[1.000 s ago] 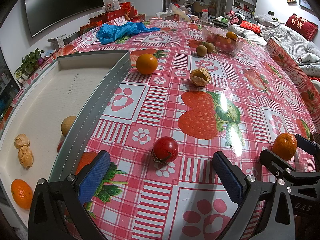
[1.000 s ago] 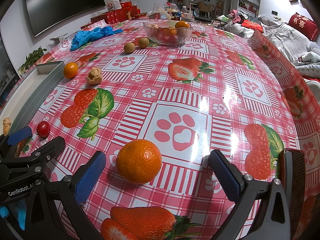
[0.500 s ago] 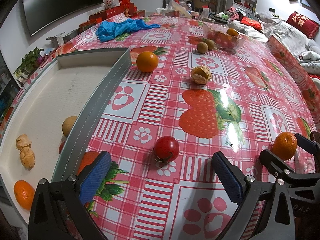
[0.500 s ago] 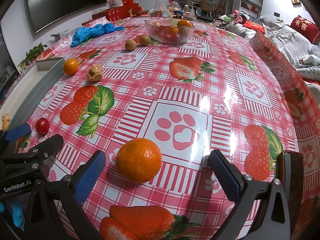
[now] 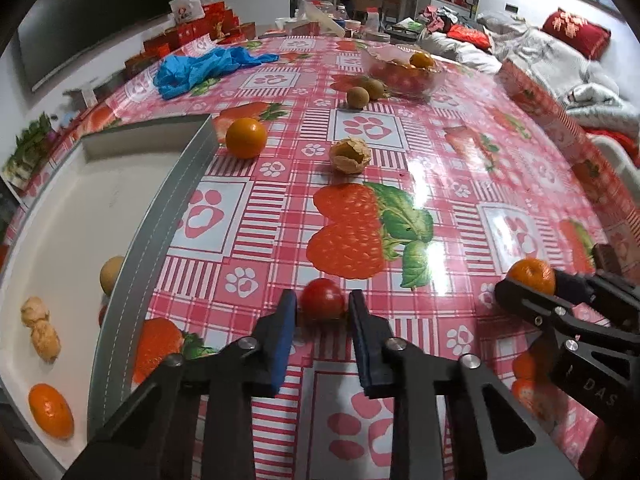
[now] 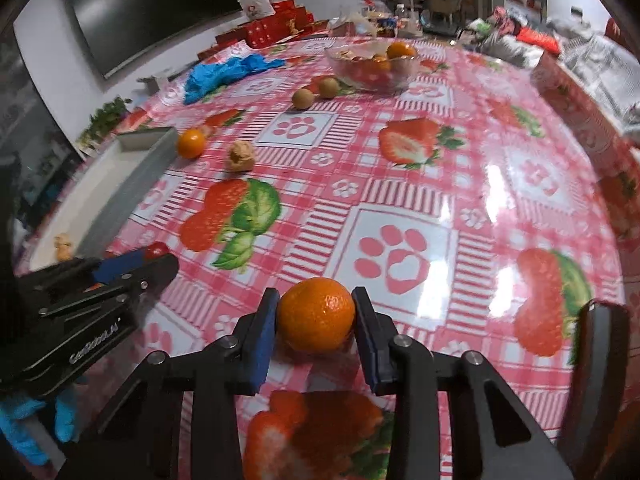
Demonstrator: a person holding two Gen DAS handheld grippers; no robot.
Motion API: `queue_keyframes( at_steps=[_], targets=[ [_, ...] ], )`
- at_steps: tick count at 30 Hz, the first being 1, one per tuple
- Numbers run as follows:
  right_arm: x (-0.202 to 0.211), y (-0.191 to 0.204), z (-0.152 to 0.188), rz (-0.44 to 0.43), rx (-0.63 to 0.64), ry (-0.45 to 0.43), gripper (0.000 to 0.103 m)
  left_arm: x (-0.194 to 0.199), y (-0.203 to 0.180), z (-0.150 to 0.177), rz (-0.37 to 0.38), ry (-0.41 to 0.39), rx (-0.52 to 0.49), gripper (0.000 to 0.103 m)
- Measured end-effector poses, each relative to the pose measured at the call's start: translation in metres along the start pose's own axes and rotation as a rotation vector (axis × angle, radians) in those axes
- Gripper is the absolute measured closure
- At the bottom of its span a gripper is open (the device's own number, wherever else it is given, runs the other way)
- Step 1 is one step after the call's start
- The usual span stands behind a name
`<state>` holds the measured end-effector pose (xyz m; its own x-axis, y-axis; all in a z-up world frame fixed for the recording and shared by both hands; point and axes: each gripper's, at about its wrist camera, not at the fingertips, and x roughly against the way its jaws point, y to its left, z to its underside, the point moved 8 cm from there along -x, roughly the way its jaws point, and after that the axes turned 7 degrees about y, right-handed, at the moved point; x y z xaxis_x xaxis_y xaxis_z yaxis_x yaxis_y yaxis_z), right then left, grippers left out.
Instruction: Organize fruits
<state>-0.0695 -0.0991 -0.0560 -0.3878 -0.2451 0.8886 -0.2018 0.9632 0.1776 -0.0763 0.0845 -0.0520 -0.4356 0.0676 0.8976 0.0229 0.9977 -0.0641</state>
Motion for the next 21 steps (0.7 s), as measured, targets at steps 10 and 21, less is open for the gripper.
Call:
queue_keyframes(
  at_steps=[10,21],
  targets=[
    [0.012,0.006,-0.006,-0.053,-0.052,0.009,0.063,0.021,0.012,0.000,0.066,-0.027,0.047,0.080],
    [0.025,0.059,-0.041,-0.100,0.030,-0.006,0.063,0.072,0.052,-0.025,0.057,-0.138,0.081,0.080]
  ],
)
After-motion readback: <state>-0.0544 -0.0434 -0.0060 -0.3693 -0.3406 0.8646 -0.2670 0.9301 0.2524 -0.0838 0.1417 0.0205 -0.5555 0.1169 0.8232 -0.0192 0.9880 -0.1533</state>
